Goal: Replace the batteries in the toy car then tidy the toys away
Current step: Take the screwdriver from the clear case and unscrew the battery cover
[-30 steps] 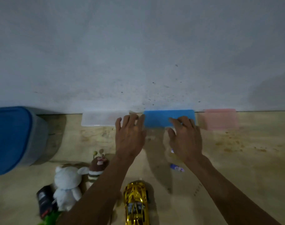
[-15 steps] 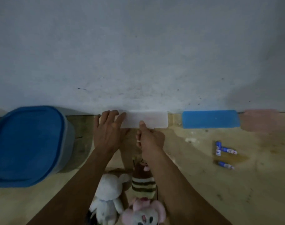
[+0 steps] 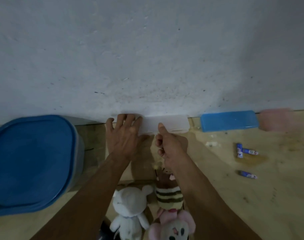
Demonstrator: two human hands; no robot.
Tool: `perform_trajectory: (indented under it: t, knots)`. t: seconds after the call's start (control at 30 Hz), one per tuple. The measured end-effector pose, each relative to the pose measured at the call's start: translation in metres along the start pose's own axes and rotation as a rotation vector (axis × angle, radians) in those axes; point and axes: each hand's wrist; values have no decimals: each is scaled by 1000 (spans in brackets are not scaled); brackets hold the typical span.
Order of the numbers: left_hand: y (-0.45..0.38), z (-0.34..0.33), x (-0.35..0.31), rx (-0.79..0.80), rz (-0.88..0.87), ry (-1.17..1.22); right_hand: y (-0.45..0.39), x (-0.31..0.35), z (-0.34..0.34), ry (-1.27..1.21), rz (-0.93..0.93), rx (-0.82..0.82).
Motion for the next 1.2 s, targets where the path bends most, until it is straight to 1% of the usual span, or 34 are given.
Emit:
perform_trajectory:
  t: [0.2,0.3,0.43,0.53,0.57,0.6,0.67,0.7,0.73,0.83,0.9,1.1,1.2]
  knots:
    - [17,4,2,-51,31,91,6,8,3,20,40,42]
    - [33,6,6,-84,1,96,12,18,2,58,71,63]
    - [35,9,11,-40,8,56,10,31,0,79,89,82]
    - [25,11,13,-3,21,19,6,35,4,99,119,146]
    - [22,10,13,14,23,15,3,33,7,151,186,149]
    - [20,11,14,30,24,12,-1,30,11,275,312,122]
    - [19,10,14,51,30,-3,-11,24,17,701,676,31]
    - [19,10,14,57,36,-10,-14,21,19,911,816,13]
    - [18,9,13,62,43,-17,-16,20,19,1074,901,18]
    - [19,8,12,63,58,-22,-20,19,14,1373,1020,56]
    - [20,8,12,64,61,-22,-24,16,9,1476,1076,36]
    - [21,3,16,36,71,-4,-32,12,2,1556,1152,-16]
    - [21,5,14,31,83,1,-32,13,-1,1585,1187,8]
Point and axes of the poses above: each hand's wrist, its own y-axis away from the middle knuckle, its own z-axis out of the back of the hand, x = y × z
